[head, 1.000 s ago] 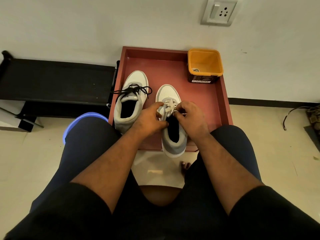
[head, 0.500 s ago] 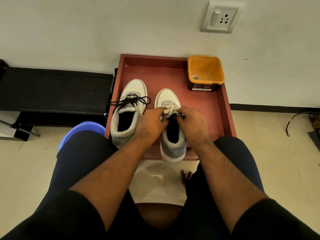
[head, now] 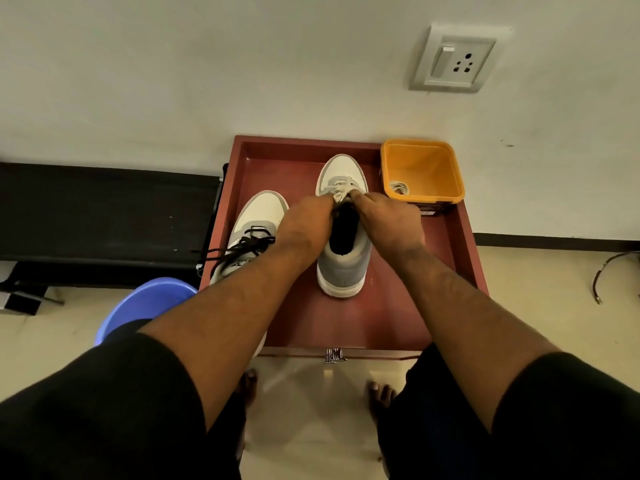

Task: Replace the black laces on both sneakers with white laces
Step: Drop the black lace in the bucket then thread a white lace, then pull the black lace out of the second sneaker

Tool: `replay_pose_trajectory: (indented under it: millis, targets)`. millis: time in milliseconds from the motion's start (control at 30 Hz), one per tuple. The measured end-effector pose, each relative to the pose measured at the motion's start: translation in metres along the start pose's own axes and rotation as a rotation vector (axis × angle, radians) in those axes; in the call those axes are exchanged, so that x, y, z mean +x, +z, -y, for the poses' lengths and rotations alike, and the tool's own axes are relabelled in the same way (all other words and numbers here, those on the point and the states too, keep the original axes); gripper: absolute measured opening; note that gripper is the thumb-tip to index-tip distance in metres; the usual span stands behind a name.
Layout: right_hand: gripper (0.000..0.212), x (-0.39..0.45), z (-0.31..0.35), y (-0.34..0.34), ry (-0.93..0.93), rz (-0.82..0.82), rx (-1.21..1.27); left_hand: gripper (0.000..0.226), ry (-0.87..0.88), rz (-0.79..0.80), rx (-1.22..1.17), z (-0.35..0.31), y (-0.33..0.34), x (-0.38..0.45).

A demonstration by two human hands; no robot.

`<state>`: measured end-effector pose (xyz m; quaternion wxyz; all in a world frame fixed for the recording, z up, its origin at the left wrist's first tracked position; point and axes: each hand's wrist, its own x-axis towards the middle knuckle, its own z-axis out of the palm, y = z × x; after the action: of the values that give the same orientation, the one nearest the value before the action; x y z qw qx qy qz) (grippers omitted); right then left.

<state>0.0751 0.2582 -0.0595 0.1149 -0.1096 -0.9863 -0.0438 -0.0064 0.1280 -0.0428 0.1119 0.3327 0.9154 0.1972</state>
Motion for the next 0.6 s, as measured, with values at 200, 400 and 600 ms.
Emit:
replay_pose_trajectory:
  millis: [200,400,600]
  targets:
    - [0.034,0.012,0.0,-0.009,0.097,0.04,0.099,0.024,-0.001,0.051,-0.013,-0.009,-0.006,0.005]
    - [0.035,-0.044,0.064,-0.023,0.059,-0.283,0.479,0.033,-0.181,-0.096,0.059,0.049,-0.049,-0.072]
    - [0.042,-0.077,0.139,-0.029,0.275,0.233,1.227,0.066,-0.41,0.052,-0.229,0.075,-0.045,-0.136]
